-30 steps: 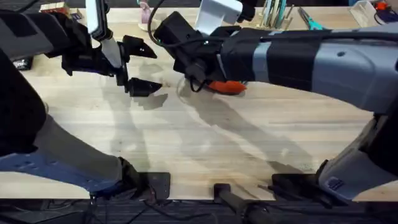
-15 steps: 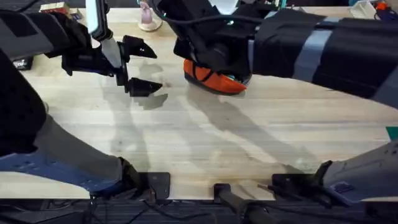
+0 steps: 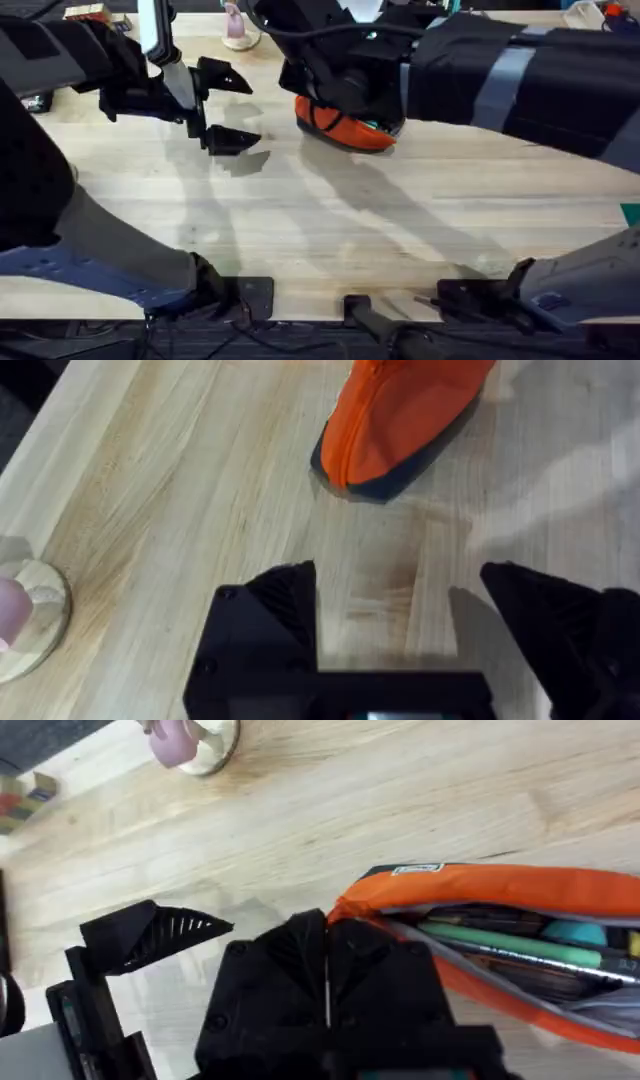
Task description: Unzip the bag, pick up the pens from the table one at a time and place them inside, then zip the bag closed.
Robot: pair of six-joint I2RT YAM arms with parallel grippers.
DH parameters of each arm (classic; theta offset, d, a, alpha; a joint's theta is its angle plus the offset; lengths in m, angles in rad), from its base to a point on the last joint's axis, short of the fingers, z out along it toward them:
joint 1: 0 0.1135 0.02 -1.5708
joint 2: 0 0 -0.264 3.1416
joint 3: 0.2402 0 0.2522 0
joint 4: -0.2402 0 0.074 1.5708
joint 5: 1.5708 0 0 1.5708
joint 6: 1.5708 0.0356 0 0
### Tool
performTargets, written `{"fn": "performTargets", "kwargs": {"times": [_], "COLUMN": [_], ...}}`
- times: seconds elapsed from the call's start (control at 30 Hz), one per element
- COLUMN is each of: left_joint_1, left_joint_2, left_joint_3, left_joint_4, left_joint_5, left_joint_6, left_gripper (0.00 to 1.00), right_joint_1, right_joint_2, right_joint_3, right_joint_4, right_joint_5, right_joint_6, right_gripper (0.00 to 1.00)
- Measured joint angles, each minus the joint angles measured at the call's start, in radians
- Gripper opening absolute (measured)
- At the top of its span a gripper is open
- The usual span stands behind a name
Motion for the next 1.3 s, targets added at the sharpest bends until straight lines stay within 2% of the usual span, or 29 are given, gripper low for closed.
{"fn": "performTargets", "kwargs": {"times": [0.23, 0.53, 0.67, 0.97, 1.1, 1.3], "left_joint_1": [0.0, -0.002, -0.004, -0.008, -0.034, -0.095], "left_joint_2": [0.0, 0.0, 0.0, 0.0, 0.0, 0.011], "left_joint_3": [0.0, 0.0, 0.0, 0.0, 0.0, 0.0], "left_joint_4": [-0.034, -0.046, -0.049, -0.037, 0.005, 0.129], "left_joint_5": [0.037, 0.189, 0.233, 0.256, 0.256, 0.259], "left_joint_6": [0.001, 0.001, 0.001, 0.001, -0.002, -0.098], "left_gripper": [0.993, 0.993, 0.993, 0.993, 0.993, 0.993], "right_joint_1": [0.0, 0.0, 0.0, 0.0, 0.0, 0.0], "right_joint_2": [0.0, 0.0, 0.0, 0.0, 0.0, 0.0], "right_joint_3": [0.0, 0.0, 0.0, 0.0, 0.0, 0.0], "right_joint_4": [0.0, 0.0, 0.0, 0.0, 0.0, 0.0], "right_joint_5": [-0.002, -0.003, -0.003, -0.003, -0.003, -0.003], "right_joint_6": [0.0, 0.0, 0.0, 0.0, 0.0, 0.0], "right_gripper": [0.031, 0.031, 0.031, 0.031, 0.031, 0.031]}}
